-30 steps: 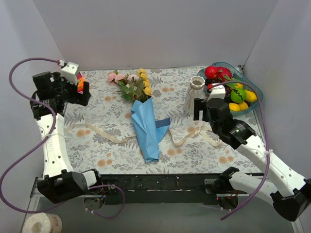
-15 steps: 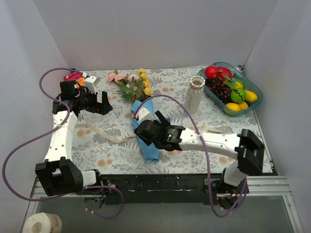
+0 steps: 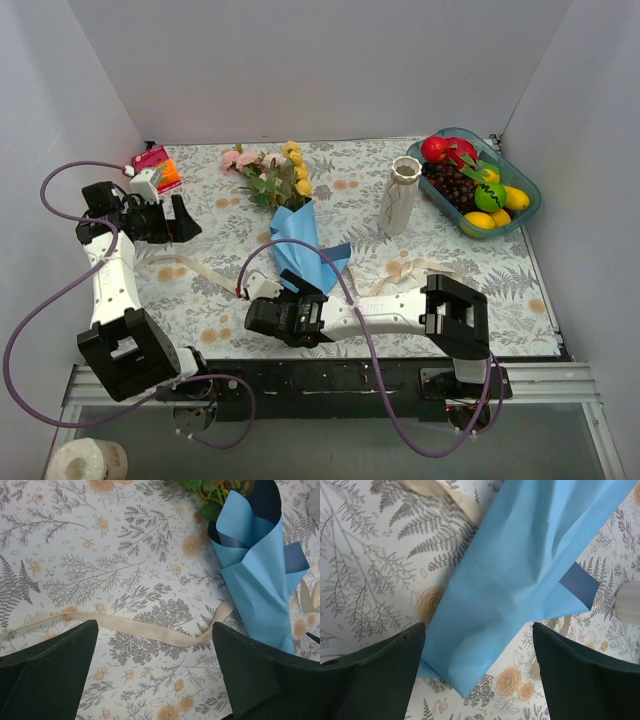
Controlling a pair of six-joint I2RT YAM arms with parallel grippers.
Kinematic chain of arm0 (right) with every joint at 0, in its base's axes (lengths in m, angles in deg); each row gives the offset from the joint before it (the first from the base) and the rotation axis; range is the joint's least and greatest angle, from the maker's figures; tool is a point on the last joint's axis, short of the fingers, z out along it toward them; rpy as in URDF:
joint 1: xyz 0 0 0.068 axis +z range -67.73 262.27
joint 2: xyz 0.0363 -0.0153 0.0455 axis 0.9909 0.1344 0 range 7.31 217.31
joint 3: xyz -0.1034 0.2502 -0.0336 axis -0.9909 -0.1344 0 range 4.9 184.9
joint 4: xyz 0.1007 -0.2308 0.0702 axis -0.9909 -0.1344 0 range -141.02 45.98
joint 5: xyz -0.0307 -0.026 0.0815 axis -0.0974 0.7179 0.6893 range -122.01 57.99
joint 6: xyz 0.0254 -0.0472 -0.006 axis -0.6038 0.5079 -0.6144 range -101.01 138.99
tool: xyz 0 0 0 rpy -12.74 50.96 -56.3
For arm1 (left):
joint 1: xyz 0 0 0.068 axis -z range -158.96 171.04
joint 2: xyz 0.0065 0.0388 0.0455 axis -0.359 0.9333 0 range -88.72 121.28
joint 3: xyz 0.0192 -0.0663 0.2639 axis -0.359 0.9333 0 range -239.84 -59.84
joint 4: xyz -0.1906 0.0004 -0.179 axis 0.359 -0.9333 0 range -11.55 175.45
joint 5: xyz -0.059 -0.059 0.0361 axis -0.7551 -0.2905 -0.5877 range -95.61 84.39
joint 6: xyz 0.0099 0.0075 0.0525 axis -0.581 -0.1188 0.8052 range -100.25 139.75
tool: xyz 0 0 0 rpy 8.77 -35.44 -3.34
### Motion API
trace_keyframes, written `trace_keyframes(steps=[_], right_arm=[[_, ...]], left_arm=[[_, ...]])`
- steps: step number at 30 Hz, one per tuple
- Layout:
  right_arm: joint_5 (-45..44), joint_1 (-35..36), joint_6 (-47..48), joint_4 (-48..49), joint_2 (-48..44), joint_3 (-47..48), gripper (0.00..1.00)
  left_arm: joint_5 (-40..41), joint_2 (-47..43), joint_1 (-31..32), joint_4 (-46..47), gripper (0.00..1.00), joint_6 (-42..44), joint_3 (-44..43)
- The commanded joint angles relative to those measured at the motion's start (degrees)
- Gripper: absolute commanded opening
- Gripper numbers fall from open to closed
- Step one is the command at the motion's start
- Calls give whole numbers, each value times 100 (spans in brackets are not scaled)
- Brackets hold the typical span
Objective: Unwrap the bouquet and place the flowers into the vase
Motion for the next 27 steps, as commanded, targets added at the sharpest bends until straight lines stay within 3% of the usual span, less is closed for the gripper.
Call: trace_keyframes(steps=[1,9,16,22,26,27], right_arm=[[-374,323,-46,-81,-56,-186,95],[-787,87,-82,-125,497,411,94],[-753,-247,419,445,936,789,88],[-419,-608,358,490,1139,869,58],[-383,-634,244,429,1069,851,19],[-383,-643,226,429,1034,842,15]], left_arm=[[-471,-162,-113,-188,98,256,162],[-392,-505,-113,-213,98,291,312],[-339,-663,-113,-231,98,326,408],[-277,-690,-113,-196,98,352,444],[-268,-707,-113,-187,97,370,452],[-268,-716,-121,-196,97,370,452]])
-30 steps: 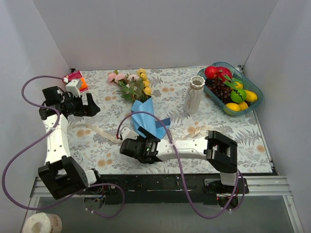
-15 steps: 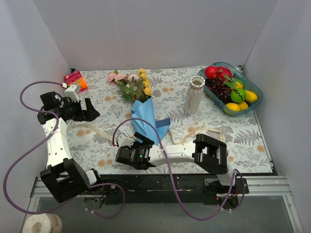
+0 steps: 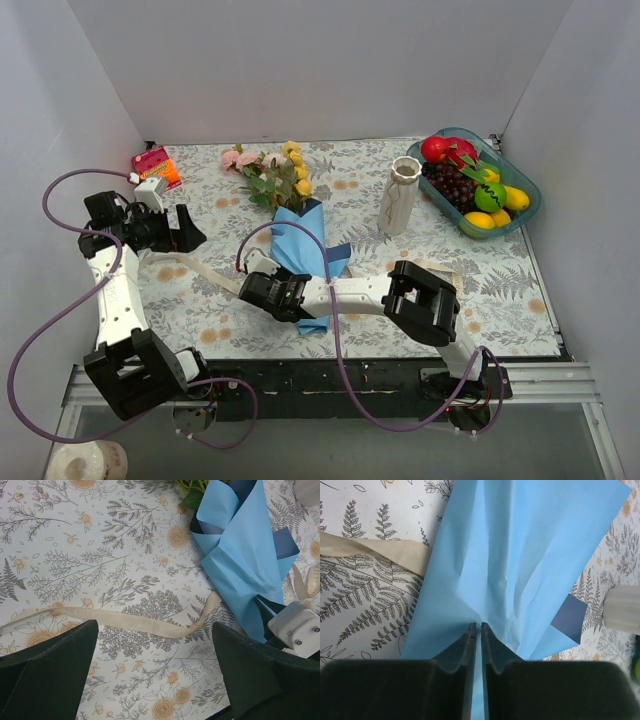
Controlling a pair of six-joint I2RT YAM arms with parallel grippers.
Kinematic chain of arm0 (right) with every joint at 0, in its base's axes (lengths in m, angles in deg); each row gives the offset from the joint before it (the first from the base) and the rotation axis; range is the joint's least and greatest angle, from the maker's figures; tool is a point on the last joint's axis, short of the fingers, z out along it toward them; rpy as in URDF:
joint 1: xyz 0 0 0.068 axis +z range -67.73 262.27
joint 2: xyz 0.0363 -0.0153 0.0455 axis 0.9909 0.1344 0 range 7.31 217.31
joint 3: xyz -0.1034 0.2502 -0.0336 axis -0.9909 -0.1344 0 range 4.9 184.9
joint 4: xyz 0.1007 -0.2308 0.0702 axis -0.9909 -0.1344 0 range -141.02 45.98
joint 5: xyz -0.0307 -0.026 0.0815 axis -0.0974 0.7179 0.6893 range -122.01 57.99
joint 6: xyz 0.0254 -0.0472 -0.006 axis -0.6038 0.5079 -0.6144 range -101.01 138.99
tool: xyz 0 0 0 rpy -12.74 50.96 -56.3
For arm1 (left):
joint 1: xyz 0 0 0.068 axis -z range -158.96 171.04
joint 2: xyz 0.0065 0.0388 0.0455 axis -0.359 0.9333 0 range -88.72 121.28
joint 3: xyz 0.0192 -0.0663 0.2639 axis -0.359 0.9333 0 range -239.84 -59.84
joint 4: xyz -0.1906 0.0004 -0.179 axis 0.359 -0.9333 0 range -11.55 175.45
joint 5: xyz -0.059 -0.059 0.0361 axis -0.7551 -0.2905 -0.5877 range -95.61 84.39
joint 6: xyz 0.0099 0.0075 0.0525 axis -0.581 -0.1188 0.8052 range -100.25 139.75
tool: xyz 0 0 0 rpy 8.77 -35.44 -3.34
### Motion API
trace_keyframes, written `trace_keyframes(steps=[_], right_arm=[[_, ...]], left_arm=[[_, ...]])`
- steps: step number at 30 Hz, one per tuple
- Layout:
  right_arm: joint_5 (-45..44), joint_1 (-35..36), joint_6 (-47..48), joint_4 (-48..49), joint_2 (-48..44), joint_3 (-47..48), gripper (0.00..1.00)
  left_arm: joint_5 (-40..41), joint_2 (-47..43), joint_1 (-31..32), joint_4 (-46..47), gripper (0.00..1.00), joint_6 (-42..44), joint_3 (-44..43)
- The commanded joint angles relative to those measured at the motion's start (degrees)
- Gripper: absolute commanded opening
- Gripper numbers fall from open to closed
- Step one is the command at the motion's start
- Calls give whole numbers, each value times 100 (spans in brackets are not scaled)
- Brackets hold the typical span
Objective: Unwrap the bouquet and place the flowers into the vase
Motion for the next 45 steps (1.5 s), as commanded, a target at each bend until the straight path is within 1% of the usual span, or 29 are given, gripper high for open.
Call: trace_keyframes(steps=[1,2,4,7,8,10,11,13,14,15,16,17,18,20,21,23,29,32,36,40,41,45], right_arm=[[13,0,-146,77,-166,167,10],[13,0,-146,77,-202,184,4],[-5,0,-146,51,-359,289,2],[-58,8,-32,85,-640,508,1],[-49,8,168,164,-728,527,1],[3,-9,468,620,-965,518,1],[82,-35,582,735,-984,623,13],[223,-228,672,649,-871,903,30],[310,-316,637,509,-748,1427,47],[320,-508,497,99,-608,1702,53],[311,-589,452,-106,-276,2027,62],[224,-659,434,-273,-107,2291,78],[171,-773,425,-553,60,2781,84],[66,-870,399,-749,482,3145,93],[57,-940,382,-862,597,3407,94],[266,-1020,312,-881,791,3506,95],[706,-1125,416,-486,905,3208,97],[786,-1117,461,-538,1098,3339,97],[462,-1108,373,-863,1467,3708,96],[145,-1099,294,-986,1696,3753,95],[101,-1099,259,-1004,1697,3709,95],[83,-1055,162,-786,1504,2912,93]], left_arm=[[-15,-227,-1,25,97,101,35],[-15,-227,-1,42,96,93,35],[-24,-227,-1,43,96,92,61],[-24,-262,-1,60,96,75,105],[-15,-279,-1,78,96,75,131],[-6,-288,-1,95,96,66,149],[-15,-297,-1,104,96,57,158],[-32,-297,-1,104,95,49,167],[-32,-306,-1,113,96,40,167],[-41,-306,-1,122,96,49,193],[-33,-288,-1,139,96,40,211],[-32,-288,-10,148,96,40,211],[-32,-271,-19,157,96,49,254],[-41,-244,-10,192,96,66,290],[-50,-244,-19,209,96,84,299],[-50,-209,-27,262,96,119,343],[-76,-104,-106,324,97,172,351],[-164,-69,-168,324,97,207,378],[-252,2,-221,298,96,268,422],[-270,28,-265,289,97,330,501],[-270,28,-282,289,96,339,501],[-305,55,-344,271,97,409,501]])
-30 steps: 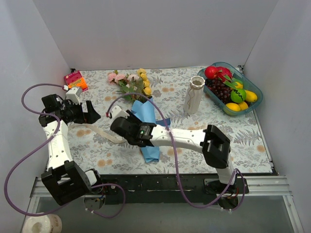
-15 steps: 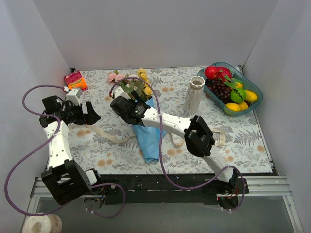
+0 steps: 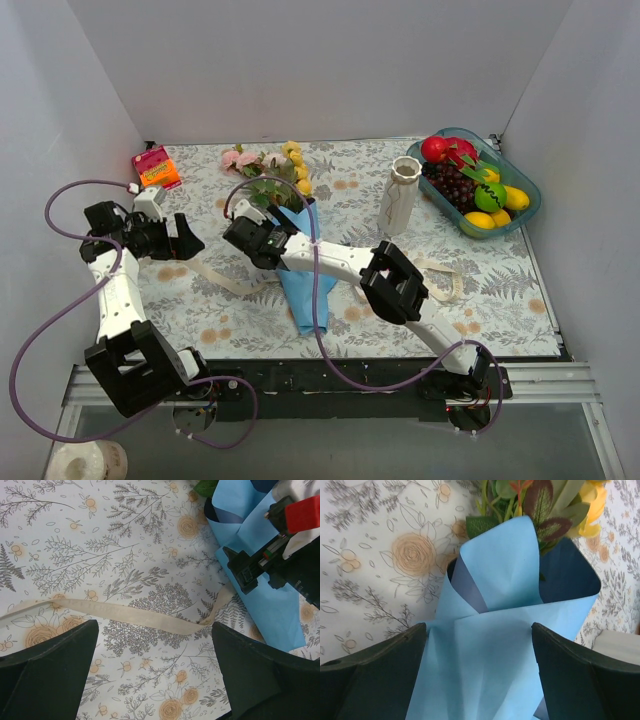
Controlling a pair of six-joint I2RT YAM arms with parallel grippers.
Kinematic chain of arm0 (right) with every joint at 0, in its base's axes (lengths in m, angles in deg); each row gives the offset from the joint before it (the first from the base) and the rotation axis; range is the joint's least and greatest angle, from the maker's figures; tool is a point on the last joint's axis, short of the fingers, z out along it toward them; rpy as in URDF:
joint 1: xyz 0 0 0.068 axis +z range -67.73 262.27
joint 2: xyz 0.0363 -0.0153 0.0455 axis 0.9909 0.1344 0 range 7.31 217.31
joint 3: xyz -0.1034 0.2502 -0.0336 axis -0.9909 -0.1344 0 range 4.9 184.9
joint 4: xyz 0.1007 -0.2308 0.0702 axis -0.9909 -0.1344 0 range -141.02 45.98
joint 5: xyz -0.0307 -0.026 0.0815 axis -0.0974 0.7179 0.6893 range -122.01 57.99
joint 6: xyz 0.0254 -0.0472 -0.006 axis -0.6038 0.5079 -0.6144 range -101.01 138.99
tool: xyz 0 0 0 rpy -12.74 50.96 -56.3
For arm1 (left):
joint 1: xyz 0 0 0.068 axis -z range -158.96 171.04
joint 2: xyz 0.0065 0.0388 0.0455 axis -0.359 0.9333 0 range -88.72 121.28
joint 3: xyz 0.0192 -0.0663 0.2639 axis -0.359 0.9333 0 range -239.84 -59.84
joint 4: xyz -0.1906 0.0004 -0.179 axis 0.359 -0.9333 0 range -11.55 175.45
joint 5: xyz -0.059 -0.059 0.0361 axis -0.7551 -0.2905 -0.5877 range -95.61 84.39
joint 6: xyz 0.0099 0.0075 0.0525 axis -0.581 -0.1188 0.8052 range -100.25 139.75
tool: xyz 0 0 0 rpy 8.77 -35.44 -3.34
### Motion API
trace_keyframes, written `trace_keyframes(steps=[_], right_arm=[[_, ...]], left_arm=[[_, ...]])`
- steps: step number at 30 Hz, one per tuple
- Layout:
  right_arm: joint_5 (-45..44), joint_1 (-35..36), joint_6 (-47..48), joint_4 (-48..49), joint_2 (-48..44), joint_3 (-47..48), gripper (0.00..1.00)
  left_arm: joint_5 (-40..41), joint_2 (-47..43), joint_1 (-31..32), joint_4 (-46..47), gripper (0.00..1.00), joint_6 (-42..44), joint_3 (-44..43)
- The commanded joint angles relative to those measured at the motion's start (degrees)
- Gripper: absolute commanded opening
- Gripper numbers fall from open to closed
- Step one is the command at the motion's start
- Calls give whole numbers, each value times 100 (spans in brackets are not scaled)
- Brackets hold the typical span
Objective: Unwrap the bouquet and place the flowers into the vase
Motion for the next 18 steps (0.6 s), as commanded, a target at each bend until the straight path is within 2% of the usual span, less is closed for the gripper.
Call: trace_keyframes(steps=[1,6,9,10,12,13,14,15,18], right_arm=[[-273,40,-223,135,-254,-579,91],[-265,57,-223,268,-386,-809,80],[-265,57,-171,285,-386,-730,63],[-265,57,-144,303,-395,-730,46],[-230,66,-118,347,-421,-703,27],[-221,75,-118,364,-448,-712,12],[-212,58,-109,391,-465,-677,6],[-203,66,-83,400,-483,-651,1],[-177,66,-48,417,-571,-572,1]], left_arm=[[-185,-4,-99,-2,97,173,20],[-220,13,-134,7,97,173,29],[-202,-22,-161,33,96,173,64],[-202,-30,-169,42,96,182,81],[-185,-39,-196,24,96,199,90],[-193,-48,-205,24,96,208,90],[-185,-39,-213,24,96,217,82],[-202,-39,-231,16,96,217,73],[-228,-31,-249,24,96,217,55]])
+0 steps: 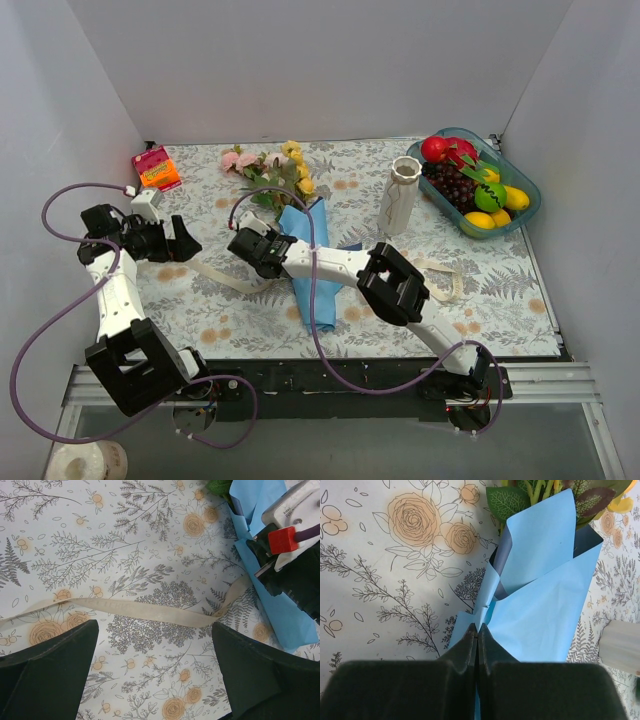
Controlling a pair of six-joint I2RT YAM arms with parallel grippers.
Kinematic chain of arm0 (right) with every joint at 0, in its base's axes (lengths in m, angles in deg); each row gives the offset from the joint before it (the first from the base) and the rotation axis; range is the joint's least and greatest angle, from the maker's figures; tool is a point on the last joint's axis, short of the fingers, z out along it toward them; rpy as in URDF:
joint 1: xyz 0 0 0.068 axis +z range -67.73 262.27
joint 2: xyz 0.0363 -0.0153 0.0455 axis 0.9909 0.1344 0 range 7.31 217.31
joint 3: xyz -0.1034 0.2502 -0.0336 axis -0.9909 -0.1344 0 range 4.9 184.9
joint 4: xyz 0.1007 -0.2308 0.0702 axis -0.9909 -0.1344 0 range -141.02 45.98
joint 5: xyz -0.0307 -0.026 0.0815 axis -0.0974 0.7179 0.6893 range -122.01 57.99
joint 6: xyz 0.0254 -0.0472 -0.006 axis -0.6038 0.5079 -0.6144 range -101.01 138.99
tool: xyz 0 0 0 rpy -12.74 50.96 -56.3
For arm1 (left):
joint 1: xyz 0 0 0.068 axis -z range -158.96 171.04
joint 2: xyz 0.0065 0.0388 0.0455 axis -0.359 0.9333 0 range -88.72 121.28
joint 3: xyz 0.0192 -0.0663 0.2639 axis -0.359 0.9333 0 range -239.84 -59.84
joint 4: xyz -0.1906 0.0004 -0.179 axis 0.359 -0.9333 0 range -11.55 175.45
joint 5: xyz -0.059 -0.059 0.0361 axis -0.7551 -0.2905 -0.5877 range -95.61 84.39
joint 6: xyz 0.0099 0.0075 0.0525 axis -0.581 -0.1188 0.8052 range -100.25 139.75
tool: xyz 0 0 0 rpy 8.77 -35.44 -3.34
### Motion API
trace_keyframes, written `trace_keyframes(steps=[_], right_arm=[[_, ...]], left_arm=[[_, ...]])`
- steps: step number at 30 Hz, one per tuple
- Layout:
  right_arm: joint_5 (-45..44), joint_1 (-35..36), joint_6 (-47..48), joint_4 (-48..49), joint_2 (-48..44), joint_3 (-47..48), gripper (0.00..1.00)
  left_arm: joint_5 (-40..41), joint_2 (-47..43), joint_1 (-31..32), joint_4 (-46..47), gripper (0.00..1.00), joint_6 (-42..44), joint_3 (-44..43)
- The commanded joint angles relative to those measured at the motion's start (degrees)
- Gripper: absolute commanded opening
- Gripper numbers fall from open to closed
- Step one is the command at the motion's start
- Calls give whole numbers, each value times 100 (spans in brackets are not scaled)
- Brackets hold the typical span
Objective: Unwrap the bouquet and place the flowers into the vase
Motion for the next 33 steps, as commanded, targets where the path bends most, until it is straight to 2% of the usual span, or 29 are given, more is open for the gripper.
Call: trace_keyframes(steps=[1,7,12,18,23,24,25,27,28,31,33], right_arm=[[-76,9,107,196,-531,264,1],[-85,159,537,266,-952,790,1],[-94,247,802,539,-1620,721,1],[-94,238,899,1215,-2885,-526,1],[-278,177,671,1295,-3274,-1405,3],[-287,168,601,1260,-3344,-1641,7],[-244,150,409,1243,-3362,-1791,27],[-156,89,214,1085,-3414,-2098,53],[-68,80,22,1032,-3415,-2179,73],[55,80,-146,812,-3476,-2503,89],[99,71,-217,724,-3590,-2645,92]], left_arm=[[-178,-63,-67,7,96,90,-15],[-196,-55,-76,33,96,55,82],[-214,-55,-76,16,96,55,73],[-214,-72,-76,-2,96,46,47],[-240,-116,-76,-72,95,46,3],[-231,-142,-76,-81,96,46,-15],[-231,-160,-85,-90,96,46,-15],[-188,-186,-76,-90,96,55,-24],[-179,-221,-76,-90,97,46,-15],[-152,-213,-76,-116,97,46,-58],[-152,-195,-85,-125,97,-6,-85]])
